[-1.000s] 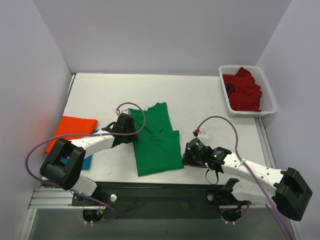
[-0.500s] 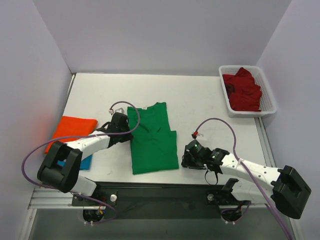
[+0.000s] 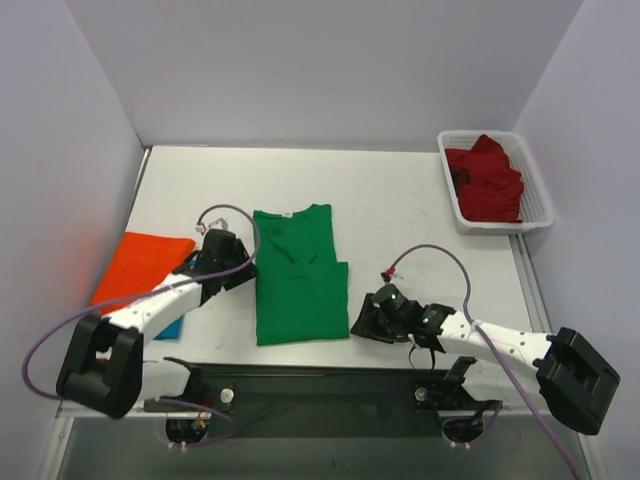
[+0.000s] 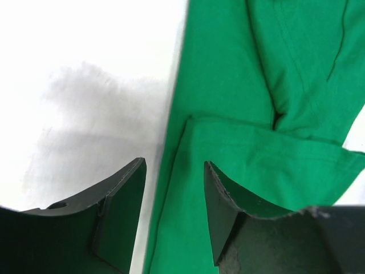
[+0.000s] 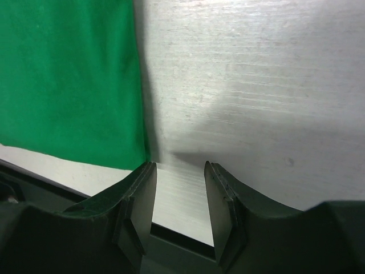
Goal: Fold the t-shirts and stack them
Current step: Fold the folded rectangular tshirt in 1/3 of the way, then grab one side of the 2/3 rectangular tshirt with both arms
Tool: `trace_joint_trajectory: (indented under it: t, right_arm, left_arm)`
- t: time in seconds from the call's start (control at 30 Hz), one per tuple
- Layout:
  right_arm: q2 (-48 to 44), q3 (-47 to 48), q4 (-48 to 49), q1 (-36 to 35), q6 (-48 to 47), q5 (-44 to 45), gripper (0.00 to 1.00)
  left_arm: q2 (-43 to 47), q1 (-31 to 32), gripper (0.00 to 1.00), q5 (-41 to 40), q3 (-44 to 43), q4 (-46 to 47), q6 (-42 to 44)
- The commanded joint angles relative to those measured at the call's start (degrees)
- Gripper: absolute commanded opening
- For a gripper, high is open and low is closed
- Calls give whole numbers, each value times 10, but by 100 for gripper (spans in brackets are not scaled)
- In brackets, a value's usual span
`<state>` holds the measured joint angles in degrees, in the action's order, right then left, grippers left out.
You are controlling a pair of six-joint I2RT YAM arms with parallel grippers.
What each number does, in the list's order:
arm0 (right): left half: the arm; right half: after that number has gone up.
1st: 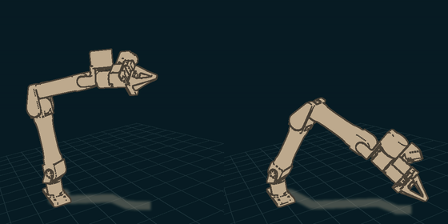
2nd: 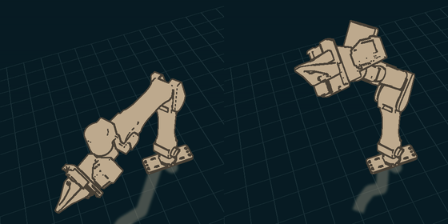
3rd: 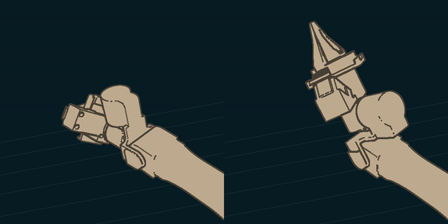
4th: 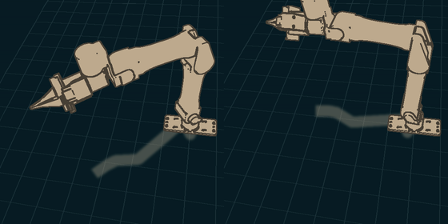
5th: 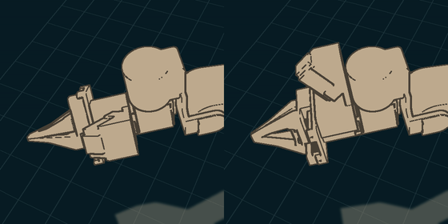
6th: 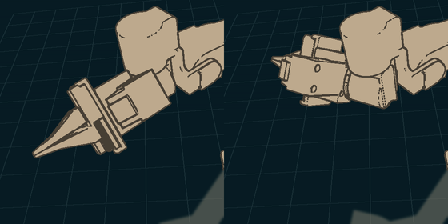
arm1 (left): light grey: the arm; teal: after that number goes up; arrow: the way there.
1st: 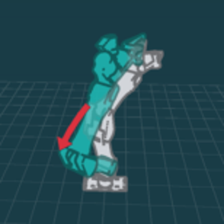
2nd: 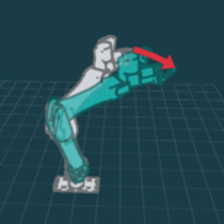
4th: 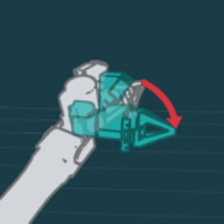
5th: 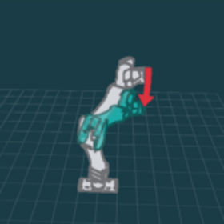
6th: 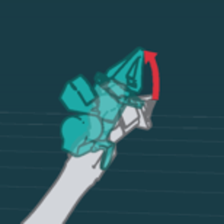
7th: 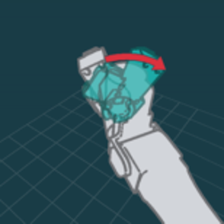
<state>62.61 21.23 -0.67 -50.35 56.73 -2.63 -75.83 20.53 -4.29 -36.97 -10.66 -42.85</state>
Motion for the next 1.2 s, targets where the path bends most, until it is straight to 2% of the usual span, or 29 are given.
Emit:
trace_joint_trajectory:
  t: [0.0,0.33,0.53,0.63,0.73,0.77,0.87,1.17]
  right_arm:
    - [1,-26,55,-4,43,-20,40]
    - [0,-75,145,5,91,-41,40]
    - [36,-80,186,5,98,-64,38]
    - [63,-81,210,5,103,-76,32]
    - [75,-79,211,7,102,-80,17]
    - [73,-78,209,8,101,-77,9]
    - [58,-71,189,13,90,-74,0]
    - [25,-40,124,21,57,-65,0]
  left_arm:
    - [67,-1,55,-16,36,-53,-44]
    - [288,15,53,4,182,-174,-123]
    - [374,30,50,28,207,-222,-146]
    - [380,42,49,40,211,-236,-157]
    - [385,69,49,43,212,-262,-175]
    - [395,82,49,43,212,-270,-180]
    - [424,104,49,43,214,-295,-210]
    - [470,119,53,102,228,-278,-231]
